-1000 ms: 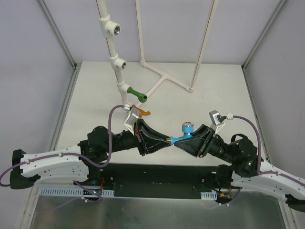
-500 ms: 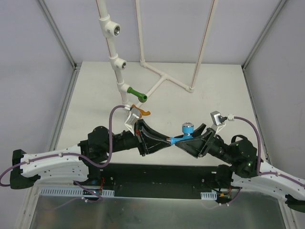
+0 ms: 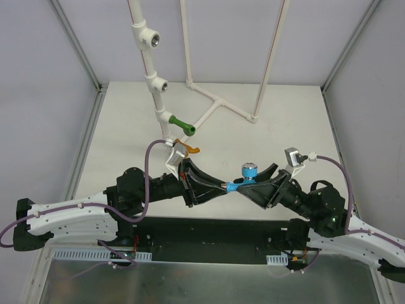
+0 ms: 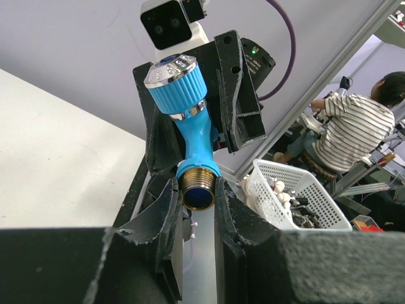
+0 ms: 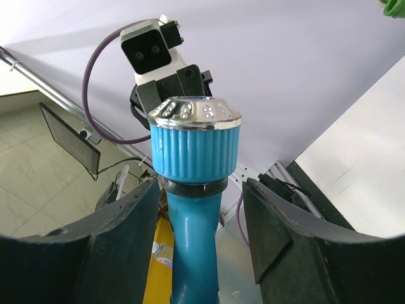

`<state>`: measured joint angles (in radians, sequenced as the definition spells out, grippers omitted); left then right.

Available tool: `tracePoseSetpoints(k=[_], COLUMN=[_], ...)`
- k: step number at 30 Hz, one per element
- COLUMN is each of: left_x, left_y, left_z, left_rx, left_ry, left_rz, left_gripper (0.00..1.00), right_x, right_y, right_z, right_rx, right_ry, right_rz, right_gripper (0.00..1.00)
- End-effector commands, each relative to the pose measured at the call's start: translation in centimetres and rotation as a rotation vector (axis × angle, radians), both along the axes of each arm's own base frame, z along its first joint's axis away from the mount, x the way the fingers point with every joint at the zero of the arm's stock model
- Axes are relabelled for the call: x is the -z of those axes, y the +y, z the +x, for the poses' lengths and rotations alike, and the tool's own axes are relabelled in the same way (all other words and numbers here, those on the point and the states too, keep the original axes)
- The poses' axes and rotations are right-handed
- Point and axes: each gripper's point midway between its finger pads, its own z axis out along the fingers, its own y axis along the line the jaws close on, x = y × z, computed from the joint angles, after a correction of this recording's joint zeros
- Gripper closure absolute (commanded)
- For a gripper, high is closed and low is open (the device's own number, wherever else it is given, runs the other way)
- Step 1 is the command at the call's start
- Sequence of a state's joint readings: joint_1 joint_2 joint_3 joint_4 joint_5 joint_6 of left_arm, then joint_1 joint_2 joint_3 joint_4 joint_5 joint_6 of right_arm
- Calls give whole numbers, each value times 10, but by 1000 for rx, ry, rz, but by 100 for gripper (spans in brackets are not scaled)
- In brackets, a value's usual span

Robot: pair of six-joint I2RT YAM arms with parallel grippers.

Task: Install the water faucets
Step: Pick up the water faucet from the center of the board.

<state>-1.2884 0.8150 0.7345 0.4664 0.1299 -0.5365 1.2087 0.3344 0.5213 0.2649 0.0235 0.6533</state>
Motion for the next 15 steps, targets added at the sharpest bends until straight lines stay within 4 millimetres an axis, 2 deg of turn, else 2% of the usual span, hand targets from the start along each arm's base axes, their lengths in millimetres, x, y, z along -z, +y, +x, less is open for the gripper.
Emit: tracePoseSetpoints(k=[1, 11, 13, 14, 15], left_x=[-26, -23, -22, -23, -22], left_y=[5, -9, -11, -12, -13], left_z=[-6, -8, -9, -9, -9], left_rx=[22, 59, 66, 69, 71], left_ry=[-25, -19, -17, -16, -16], left_rz=[-78, -58, -57, -57, -55], left_gripper=[100, 100, 100, 100, 100], right_x=[-19, -21, -21, -20, -21], right_y=[-3, 3, 3, 4, 4], right_z=[-3, -2, -2, -8, -9], right_rx=[-9, -15, -13, -48, -49], right_ry=[-30, -28, -27, -37, -40], right_rz=[45, 46, 44, 41, 41], right_gripper=[39, 39, 41, 43, 47])
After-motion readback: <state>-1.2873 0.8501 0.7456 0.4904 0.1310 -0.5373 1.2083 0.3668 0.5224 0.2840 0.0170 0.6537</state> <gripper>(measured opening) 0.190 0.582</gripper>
